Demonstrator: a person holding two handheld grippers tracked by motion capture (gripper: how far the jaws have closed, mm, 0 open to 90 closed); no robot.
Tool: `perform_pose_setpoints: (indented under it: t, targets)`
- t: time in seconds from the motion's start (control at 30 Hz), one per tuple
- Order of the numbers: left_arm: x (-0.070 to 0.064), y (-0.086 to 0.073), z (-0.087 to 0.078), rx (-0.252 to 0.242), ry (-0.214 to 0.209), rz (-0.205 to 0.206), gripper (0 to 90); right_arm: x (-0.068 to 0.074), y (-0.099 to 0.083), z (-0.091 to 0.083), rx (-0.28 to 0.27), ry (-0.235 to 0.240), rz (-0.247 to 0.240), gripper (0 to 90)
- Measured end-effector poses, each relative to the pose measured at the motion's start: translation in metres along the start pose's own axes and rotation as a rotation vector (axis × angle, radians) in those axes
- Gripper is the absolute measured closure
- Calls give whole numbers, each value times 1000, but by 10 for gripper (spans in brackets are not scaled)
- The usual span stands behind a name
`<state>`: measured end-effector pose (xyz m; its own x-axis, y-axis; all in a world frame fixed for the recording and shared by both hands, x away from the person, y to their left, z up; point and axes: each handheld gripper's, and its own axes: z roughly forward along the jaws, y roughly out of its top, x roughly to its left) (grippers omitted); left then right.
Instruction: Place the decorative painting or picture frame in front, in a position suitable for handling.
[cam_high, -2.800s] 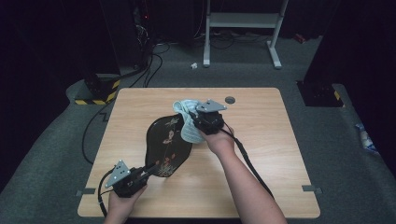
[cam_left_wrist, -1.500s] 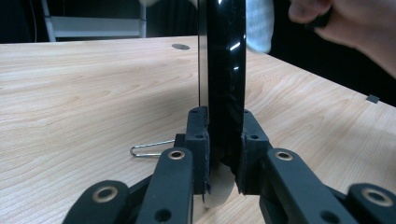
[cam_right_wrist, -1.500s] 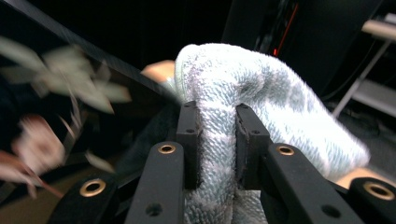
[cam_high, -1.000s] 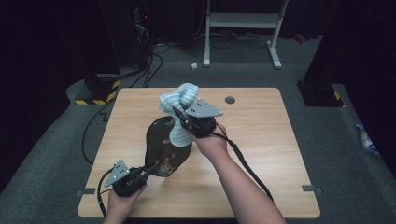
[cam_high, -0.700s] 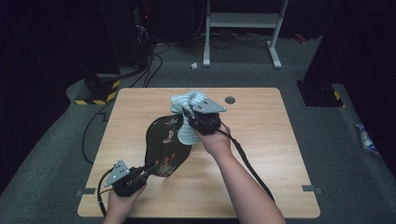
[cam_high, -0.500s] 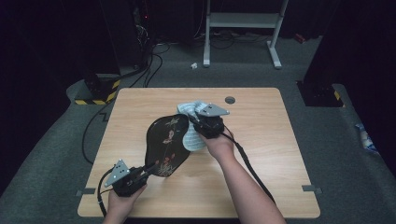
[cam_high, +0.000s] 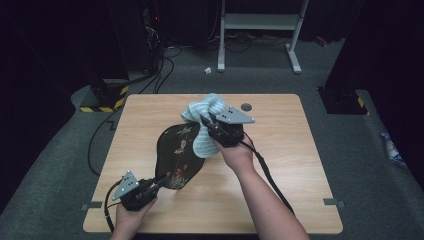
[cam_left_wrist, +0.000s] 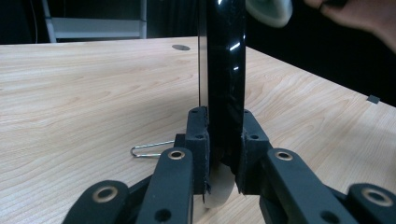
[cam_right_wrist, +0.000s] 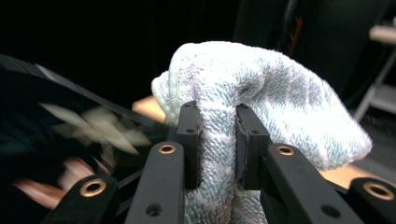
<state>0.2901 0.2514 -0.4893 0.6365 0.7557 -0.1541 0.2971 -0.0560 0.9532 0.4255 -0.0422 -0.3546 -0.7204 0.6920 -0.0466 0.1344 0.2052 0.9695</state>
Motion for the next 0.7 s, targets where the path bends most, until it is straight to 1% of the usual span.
perform_pose_setpoints:
  t: [0.1,0.2,0.23,0.27,0.33,0.37,0.43,0.5,0.53,0.6,0.63,0.67,0.7]
  targets:
    - [0,0,0,-1,-1,0,783,13,18,-7,-44,40,-6,742]
    - [0,0,0,0,-1,0,783,26,30,-10,-84,80,-17,740]
    - [0,0,0,-1,-1,0,783,31,33,-9,-86,92,-26,740]
    - [0,0,0,0,-1,0,783,34,33,-7,-77,95,-32,739]
    - [0,0,0,0,0,2,783,37,29,2,-44,85,-46,739]
    - [0,0,0,1,0,2,783,35,26,8,-18,75,-51,739]
    - [0,0,0,2,4,3,782,28,16,19,39,53,-41,738]
    - [0,0,0,2,4,2,782,18,8,24,64,29,-22,737]
    - [0,0,0,1,4,2,782,10,2,25,73,14,2,738]
    - [1,0,0,2,1,2,782,-4,-8,27,97,3,55,738]
    - [1,0,0,0,0,0,783,-9,-12,27,112,3,74,738]
    - [1,0,0,1,1,4,783,-17,-21,30,142,9,107,738]
    - [0,0,0,0,-1,1,783,-20,-26,31,156,8,117,738]
